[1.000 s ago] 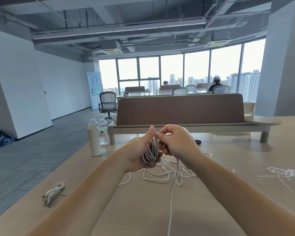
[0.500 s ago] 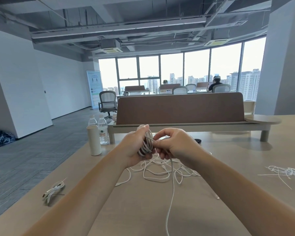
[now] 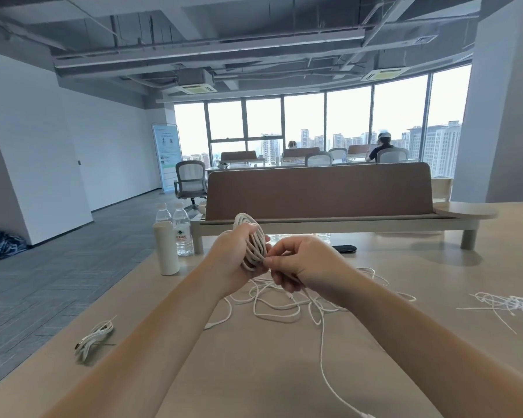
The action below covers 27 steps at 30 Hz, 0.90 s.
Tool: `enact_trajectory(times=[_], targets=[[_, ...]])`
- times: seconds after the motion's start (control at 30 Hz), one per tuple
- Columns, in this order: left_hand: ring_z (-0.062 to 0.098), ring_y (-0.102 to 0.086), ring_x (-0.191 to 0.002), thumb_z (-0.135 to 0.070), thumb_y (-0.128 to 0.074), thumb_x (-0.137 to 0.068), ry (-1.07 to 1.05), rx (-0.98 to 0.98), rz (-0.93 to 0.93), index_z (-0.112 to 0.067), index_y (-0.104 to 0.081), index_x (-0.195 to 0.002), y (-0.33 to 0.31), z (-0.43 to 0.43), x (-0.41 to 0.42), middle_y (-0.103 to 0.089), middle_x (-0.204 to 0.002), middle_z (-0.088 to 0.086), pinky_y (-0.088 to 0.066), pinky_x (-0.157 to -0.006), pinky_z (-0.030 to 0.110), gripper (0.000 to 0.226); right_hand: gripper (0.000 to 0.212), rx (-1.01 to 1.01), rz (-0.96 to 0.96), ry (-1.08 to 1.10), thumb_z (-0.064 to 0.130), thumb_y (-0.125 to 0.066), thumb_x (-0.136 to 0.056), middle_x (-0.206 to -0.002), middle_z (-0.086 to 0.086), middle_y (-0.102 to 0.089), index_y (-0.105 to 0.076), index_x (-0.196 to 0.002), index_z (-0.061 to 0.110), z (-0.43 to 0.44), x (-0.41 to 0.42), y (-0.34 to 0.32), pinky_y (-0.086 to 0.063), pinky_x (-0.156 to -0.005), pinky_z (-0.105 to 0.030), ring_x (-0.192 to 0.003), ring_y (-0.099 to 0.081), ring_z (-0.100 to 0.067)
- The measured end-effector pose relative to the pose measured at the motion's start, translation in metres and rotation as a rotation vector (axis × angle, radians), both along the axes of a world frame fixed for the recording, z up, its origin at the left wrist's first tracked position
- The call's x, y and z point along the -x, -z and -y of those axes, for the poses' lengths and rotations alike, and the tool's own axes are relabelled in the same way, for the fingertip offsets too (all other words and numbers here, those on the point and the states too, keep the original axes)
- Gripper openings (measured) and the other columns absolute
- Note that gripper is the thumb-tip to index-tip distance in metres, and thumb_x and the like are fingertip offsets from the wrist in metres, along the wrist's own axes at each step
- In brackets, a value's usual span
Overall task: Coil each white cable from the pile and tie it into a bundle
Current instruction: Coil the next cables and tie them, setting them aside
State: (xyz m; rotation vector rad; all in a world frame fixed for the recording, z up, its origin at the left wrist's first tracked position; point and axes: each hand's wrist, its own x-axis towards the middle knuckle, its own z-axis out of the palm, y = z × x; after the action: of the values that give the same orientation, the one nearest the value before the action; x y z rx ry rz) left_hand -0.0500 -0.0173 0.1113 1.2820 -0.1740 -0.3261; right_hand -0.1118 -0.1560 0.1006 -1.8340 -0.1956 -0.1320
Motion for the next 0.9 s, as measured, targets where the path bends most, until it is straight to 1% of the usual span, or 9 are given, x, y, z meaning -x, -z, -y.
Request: enact_trajectory(times=[0.13,0.23,0.33,0.43,0.6,0.67,0.77,0.83,0.9], targets=[[0.022,-0.055,-0.063,-0.023,-0.04,-0.103,0.028,0.044,-0.02,0.0,-0.057,-0.102,-0.01,-0.011,-0.004,-0.058,-0.074,0.013,-0.044,-0.063,0.03,0.028,0.021,0.039,-0.105,-0.115,0.012,-0.055,-0.102,-0.066,-0.011,-0.064,-0.068,-0.099,-0.005,0.008,0.002,0.008,-0.048,-0.053,-0.024,-0.051,-0.056,-0.017],[0.022,-0.056,-0.065,-0.022,-0.04,-0.102,0.052,0.077,-0.024,0.0,-0.056,-0.102,-0.014,-0.024,-0.007,-0.058,-0.077,0.013,-0.046,-0.058,0.028,0.027,0.022,0.115,-0.221,-0.179,0.013,-0.055,-0.102,-0.069,-0.01,-0.062,-0.071,-0.102,-0.001,0.018,0.003,0.012,-0.049,-0.057,-0.023,-0.056,-0.055,-0.018],[0.023,-0.057,-0.069,-0.019,-0.041,-0.101,0.12,0.064,-0.008,0.001,-0.057,-0.105,-0.014,-0.028,-0.006,-0.059,-0.079,0.014,-0.054,-0.071,0.038,0.026,0.02,0.209,-0.277,-0.149,0.013,-0.058,-0.1,-0.065,-0.008,-0.06,-0.074,-0.1,0.001,0.024,0.002,0.011,-0.046,-0.056,-0.023,-0.055,-0.052,-0.017],[0.026,-0.059,-0.073,-0.021,-0.042,-0.104,0.172,-0.025,0.047,0.003,-0.059,-0.105,-0.01,-0.025,-0.003,-0.059,-0.081,0.015,-0.054,-0.088,0.051,0.029,0.016,0.315,-0.233,-0.049,0.008,-0.062,-0.096,-0.058,-0.006,-0.06,-0.075,-0.093,0.0,0.025,-0.001,0.008,-0.04,-0.052,-0.021,-0.049,-0.048,-0.014],[0.032,-0.062,-0.077,-0.02,-0.049,-0.104,0.208,-0.191,0.129,0.005,-0.059,-0.105,-0.005,-0.019,-0.001,-0.06,-0.083,0.019,-0.054,-0.09,0.053,0.028,0.015,0.465,-0.073,0.13,0.015,-0.071,-0.088,-0.052,0.002,-0.058,-0.075,-0.08,0.003,0.021,-0.005,0.005,-0.037,-0.051,-0.021,-0.045,-0.044,-0.01],[0.031,-0.062,-0.078,-0.019,-0.051,-0.103,0.223,-0.225,0.144,0.004,-0.059,-0.101,-0.004,-0.017,0.0,-0.06,-0.085,0.019,-0.054,-0.088,0.052,0.025,0.017,0.499,-0.028,0.151,0.017,-0.071,-0.089,-0.05,0.005,-0.057,-0.073,-0.076,0.006,0.018,-0.005,0.002,-0.035,-0.047,-0.019,-0.04,-0.042,-0.006],[0.038,-0.064,-0.079,-0.02,-0.051,-0.103,0.277,-0.336,0.182,0.005,-0.056,-0.101,-0.003,-0.012,0.006,-0.059,-0.091,0.023,-0.059,-0.075,0.046,0.025,0.025,0.547,0.016,0.179,0.021,-0.07,-0.089,-0.051,0.005,-0.056,-0.067,-0.065,0.013,0.015,-0.006,-0.001,-0.034,-0.046,-0.019,-0.037,-0.039,-0.003],[0.038,-0.065,-0.075,-0.021,-0.05,-0.104,0.297,-0.38,0.202,0.003,-0.054,-0.103,-0.001,-0.009,0.008,-0.057,-0.093,0.023,-0.058,-0.065,0.04,0.025,0.033,0.569,0.037,0.19,0.024,-0.071,-0.088,-0.052,0.003,-0.056,-0.061,-0.057,0.017,0.013,-0.006,-0.002,-0.036,-0.05,-0.023,-0.04,-0.041,-0.006],[0.034,-0.063,-0.07,-0.025,-0.051,-0.104,0.289,-0.413,0.219,0.0,-0.052,-0.103,0.0,-0.007,0.008,-0.058,-0.093,0.021,-0.052,-0.062,0.036,0.025,0.034,0.582,0.054,0.208,0.025,-0.072,-0.087,-0.054,0.0,-0.058,-0.061,-0.056,0.018,0.012,-0.007,-0.002,-0.037,-0.053,-0.028,-0.046,-0.044,-0.012]])
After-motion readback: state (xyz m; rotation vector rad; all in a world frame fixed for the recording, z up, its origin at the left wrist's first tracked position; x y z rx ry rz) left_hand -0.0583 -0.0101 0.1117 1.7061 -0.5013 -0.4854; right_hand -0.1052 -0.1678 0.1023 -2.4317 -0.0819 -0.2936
